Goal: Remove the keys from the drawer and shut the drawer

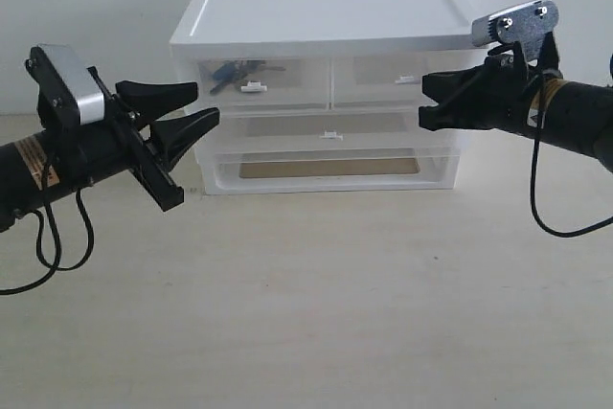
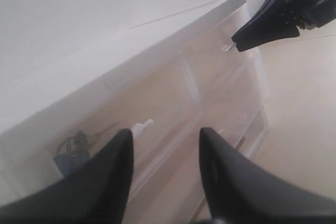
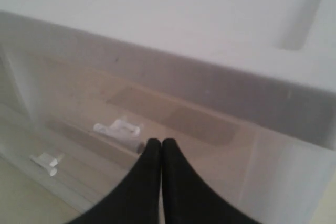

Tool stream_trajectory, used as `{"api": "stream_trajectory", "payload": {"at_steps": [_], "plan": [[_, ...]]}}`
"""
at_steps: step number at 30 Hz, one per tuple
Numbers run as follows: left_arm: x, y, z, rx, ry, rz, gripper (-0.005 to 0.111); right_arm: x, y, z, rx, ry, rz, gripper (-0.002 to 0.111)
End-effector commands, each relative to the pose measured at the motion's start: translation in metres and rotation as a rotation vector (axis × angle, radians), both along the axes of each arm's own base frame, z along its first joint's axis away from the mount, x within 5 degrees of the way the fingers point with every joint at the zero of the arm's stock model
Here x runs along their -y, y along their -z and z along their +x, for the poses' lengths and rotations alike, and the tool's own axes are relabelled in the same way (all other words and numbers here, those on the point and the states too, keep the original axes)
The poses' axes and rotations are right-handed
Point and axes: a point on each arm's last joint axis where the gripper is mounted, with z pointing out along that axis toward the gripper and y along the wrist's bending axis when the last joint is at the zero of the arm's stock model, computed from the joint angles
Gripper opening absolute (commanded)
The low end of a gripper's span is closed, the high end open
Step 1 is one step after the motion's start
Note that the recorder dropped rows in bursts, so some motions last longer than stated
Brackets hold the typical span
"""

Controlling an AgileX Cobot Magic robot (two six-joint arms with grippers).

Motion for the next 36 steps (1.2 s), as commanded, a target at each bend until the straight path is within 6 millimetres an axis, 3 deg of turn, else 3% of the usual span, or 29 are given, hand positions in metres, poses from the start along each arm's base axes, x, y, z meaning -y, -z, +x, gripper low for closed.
{"api": "stream_trajectory", "payload": {"at_steps": [1, 10, 17, 25, 36], "plan": [[0.001, 0.0, 0.002, 0.024, -0.027, 0.01, 0.045, 0.008, -0.003, 0.011, 0.023, 0.087, 0.047, 0.0], [0.004, -0.005, 0.01, 0.148, -0.051, 0.114, 0.051, 0.008, -0.009, 0.012, 0.076, 0.09, 0.082, 0.0], [0.03, -0.011, 0.025, 0.193, -0.022, 0.23, 0.051, 0.008, -0.01, 0.012, 0.079, 0.09, 0.086, 0.0], [0.037, 0.01, 0.044, 0.324, -0.026, 0.388, 0.051, 0.008, -0.009, 0.012, 0.077, 0.091, 0.084, 0.0], [0.042, 0.016, 0.065, 0.46, -0.065, 0.401, 0.051, 0.008, -0.009, 0.012, 0.078, 0.091, 0.082, 0.0]]}}
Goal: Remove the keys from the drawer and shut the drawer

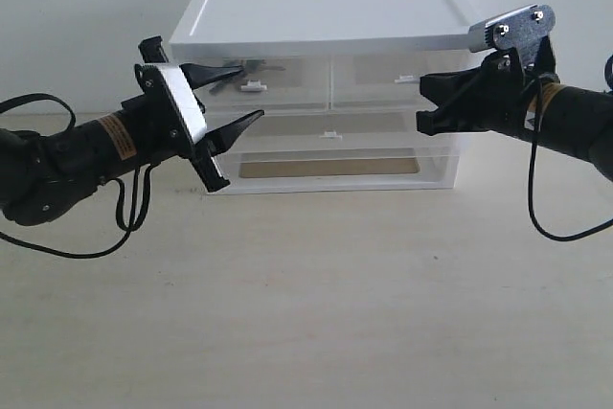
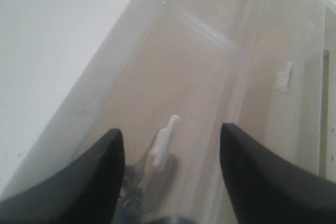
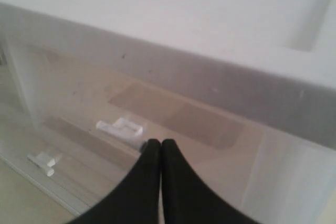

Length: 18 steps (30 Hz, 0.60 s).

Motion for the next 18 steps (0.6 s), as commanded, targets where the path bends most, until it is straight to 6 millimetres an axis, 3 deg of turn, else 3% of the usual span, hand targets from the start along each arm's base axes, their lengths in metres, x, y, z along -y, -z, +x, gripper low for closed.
{"api": "stream_trajectory", "payload": {"at_steps": [1, 6, 15, 18], "plan": [[0.003, -0.004, 0.008, 0.037, -0.006, -0.016, 0.05, 0.009, -0.012, 0.011, 0.033, 0.1, 0.097, 0.0], [0.003, -0.002, 0.013, 0.031, -0.029, -0.027, 0.039, 0.009, -0.012, 0.011, 0.034, 0.1, 0.095, 0.0], [0.003, 0.011, 0.016, 0.056, -0.032, 0.031, 0.006, 0.009, -0.011, 0.011, 0.034, 0.1, 0.093, 0.0], [0.003, 0.011, 0.016, 0.064, -0.029, 0.041, 0.004, 0.01, -0.012, 0.011, 0.035, 0.102, 0.093, 0.0]]}}
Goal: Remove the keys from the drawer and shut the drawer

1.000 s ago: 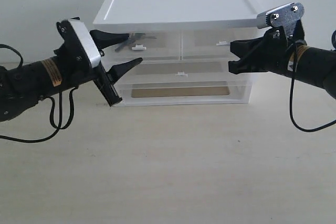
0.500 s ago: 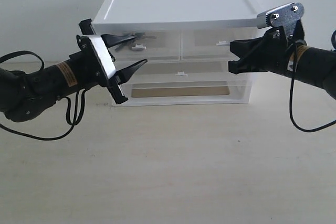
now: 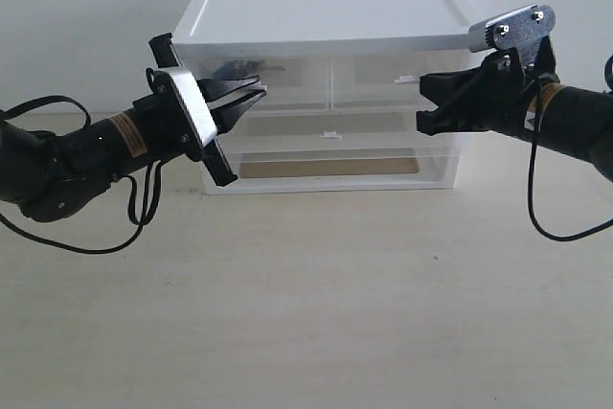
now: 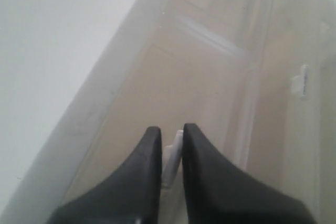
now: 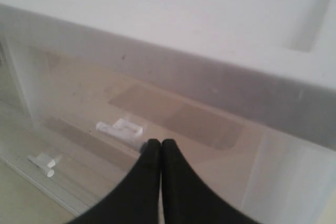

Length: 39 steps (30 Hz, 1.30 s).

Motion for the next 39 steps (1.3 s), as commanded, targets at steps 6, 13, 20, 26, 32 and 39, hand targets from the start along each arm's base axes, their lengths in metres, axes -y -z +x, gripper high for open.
{"api": "stream_trajectory", "payload": {"at_steps": [6, 13, 20, 26, 32, 39], "plan": [[0.009, 0.007, 0.0, -0.033, -0.028, 0.029, 0.004, 0.01, -0.012, 0.011, 0.041, 0.103, 0.087, 0.0], [0.025, 0.009, -0.006, -0.078, -0.03, 0.155, 0.004, 0.01, -0.012, 0.011, 0.049, 0.102, 0.067, 0.0], [0.023, -0.001, -0.022, -0.08, -0.024, 0.164, 0.004, 0.011, -0.011, 0.011, 0.05, 0.11, 0.058, 0.0], [0.024, -0.006, -0.039, -0.084, -0.009, 0.176, 0.004, 0.012, -0.011, 0.012, 0.042, 0.125, 0.064, 0.0], [0.031, -0.009, -0.056, -0.078, 0.022, 0.213, 0.004, 0.012, -0.011, 0.012, 0.042, 0.125, 0.064, 0.0], [0.028, -0.01, -0.066, -0.093, 0.016, 0.236, 0.004, 0.012, -0.011, 0.012, 0.04, 0.126, 0.061, 0.0]]}}
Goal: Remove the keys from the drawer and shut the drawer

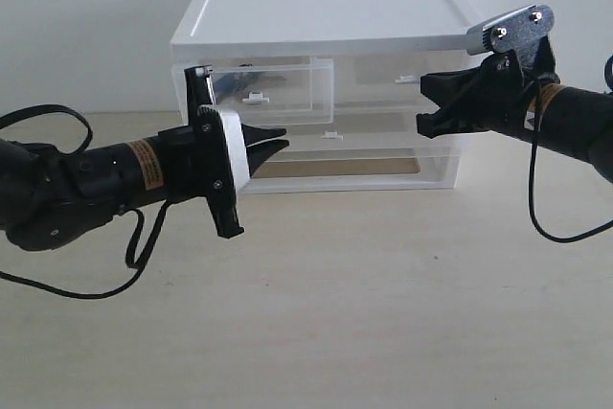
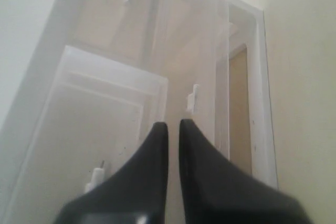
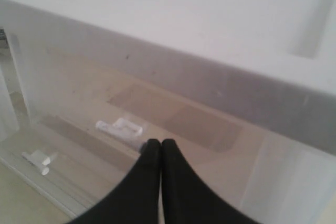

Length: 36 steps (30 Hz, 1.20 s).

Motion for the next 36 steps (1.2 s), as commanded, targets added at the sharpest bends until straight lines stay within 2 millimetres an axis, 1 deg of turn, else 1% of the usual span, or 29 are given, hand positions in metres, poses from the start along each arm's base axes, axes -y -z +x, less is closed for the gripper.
{"api": "stream_trajectory", "payload": {"at_steps": [1, 4, 8, 11, 12, 13, 14, 15, 17, 18, 20, 23, 26, 30, 32, 33, 34, 35, 36], "plan": [[-0.002, -0.006, -0.008, 0.014, 0.0, 0.012, 0.004, 0.012, -0.011, 0.012, 0.018, 0.123, 0.094, 0.0], [-0.005, -0.012, -0.014, 0.066, 0.011, 0.035, 0.004, 0.012, -0.011, 0.012, 0.017, 0.124, 0.094, 0.0], [-0.011, -0.025, -0.021, 0.087, -0.049, -0.041, 0.004, 0.012, -0.01, 0.012, 0.015, 0.124, 0.093, 0.0], [-0.016, -0.034, -0.022, 0.119, -0.098, -0.084, 0.005, 0.012, -0.01, 0.012, 0.015, 0.124, 0.093, 0.0], [-0.016, -0.037, -0.022, 0.134, -0.105, -0.083, 0.009, 0.012, -0.01, 0.012, 0.013, 0.125, 0.092, 0.0], [-0.016, -0.038, -0.022, 0.138, -0.106, -0.083, 0.019, 0.012, -0.009, 0.012, 0.003, 0.13, 0.085, 0.0], [-0.017, -0.036, -0.022, 0.132, -0.106, -0.071, 0.026, 0.013, -0.008, 0.012, -0.003, 0.133, 0.081, 0.0], [-0.016, -0.032, -0.021, 0.154, -0.099, -0.027, 0.039, 0.013, -0.008, 0.012, -0.005, 0.134, 0.08, 0.0], [-0.016, -0.024, -0.019, 0.185, -0.087, 0.054, 0.052, 0.013, -0.008, 0.012, -0.005, 0.134, 0.08, 0.0], [-0.016, -0.023, -0.018, 0.192, -0.086, 0.063, 0.052, 0.013, -0.008, 0.012, -0.005, 0.134, 0.08, 0.0], [-0.015, -0.018, -0.012, 0.204, -0.101, 0.07, 0.051, 0.013, -0.008, 0.012, -0.005, 0.134, 0.08, 0.0], [-0.013, -0.017, -0.001, 0.235, -0.134, 0.051, 0.045, 0.013, -0.008, 0.012, -0.005, 0.134, 0.08, 0.0], [-0.011, -0.015, 0.007, 0.249, -0.151, 0.054, 0.043, 0.013, -0.008, 0.012, -0.005, 0.134, 0.08, 0.0], [-0.009, -0.011, 0.013, 0.255, -0.154, 0.064, 0.041, 0.013, -0.008, 0.012, -0.005, 0.134, 0.08, 0.0], [-0.009, -0.007, 0.015, 0.249, -0.155, 0.068, 0.032, 0.013, -0.008, 0.012, -0.005, 0.134, 0.08, 0.0], [-0.009, -0.007, 0.015, 0.248, -0.157, 0.068, 0.022, 0.013, -0.008, 0.012, -0.007, 0.134, 0.079, 0.0], [-0.009, -0.007, 0.016, 0.251, -0.157, 0.068, 0.018, 0.013, -0.008, 0.012, -0.007, 0.134, 0.079, 0.0], [-0.008, -0.008, 0.016, 0.26, -0.156, 0.067, 0.008, 0.013, -0.008, 0.012, -0.009, 0.135, 0.078, 0.0], [-0.008, -0.008, 0.016, 0.26, -0.155, 0.067, 0.004, 0.013, -0.008, 0.012, -0.009, 0.135, 0.078, 0.0]]}}
